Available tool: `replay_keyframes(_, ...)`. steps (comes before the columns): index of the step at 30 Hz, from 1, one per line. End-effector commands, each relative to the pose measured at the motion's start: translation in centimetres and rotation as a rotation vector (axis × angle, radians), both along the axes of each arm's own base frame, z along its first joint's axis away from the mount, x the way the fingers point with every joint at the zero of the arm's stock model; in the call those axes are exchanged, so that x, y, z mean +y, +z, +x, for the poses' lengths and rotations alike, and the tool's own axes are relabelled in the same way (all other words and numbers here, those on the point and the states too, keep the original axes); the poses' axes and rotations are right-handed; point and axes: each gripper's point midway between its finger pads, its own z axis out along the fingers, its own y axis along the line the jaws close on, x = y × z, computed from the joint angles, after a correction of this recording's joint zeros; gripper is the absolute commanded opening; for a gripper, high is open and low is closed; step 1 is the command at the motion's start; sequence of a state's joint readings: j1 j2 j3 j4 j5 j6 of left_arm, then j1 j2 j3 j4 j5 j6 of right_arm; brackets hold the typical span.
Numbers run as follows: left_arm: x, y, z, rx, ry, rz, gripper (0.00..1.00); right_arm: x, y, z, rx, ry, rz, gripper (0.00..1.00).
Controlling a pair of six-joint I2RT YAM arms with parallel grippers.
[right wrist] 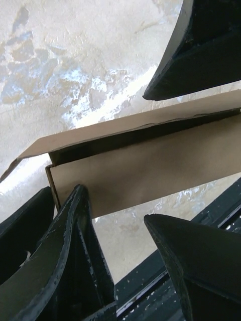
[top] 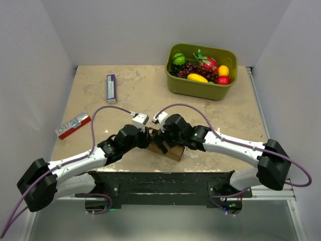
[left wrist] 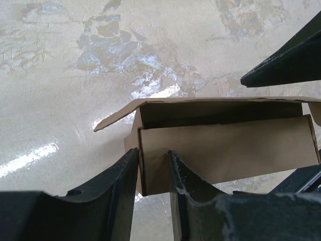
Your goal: Fold the paper box
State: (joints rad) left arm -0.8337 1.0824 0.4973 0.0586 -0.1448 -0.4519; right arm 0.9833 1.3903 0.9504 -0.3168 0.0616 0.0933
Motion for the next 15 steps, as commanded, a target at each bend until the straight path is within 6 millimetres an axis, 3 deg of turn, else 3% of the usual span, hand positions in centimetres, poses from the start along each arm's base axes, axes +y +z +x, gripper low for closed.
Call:
replay_keyframes(1,-0.1,0.2,-0.3,-0.007,-0.026,0.012,0.35,-0.2,1.1,0.4,-0.05,0.019,-0.014,0.99)
replay_keyframes(6,-0.2,0.1,-0.3,-0.006,-0.028,0.013,0.35,-0.1,-1.6,-0.5,0.006,0.08,-0.067,0.99)
replay_keyframes(11,-0.1,0.2,-0.3,-0.007,-0.025,0.014,0.35,0.1,-2.7,-0.6,0.031,0.086,-0.088,0.98)
replay_keyframes(15,-0.2,0.3,-0.2,-0.01,-0.024,0.013,0.35,-0.3,-3.0,-0.2,0.02,0.061,-0.107,0.89)
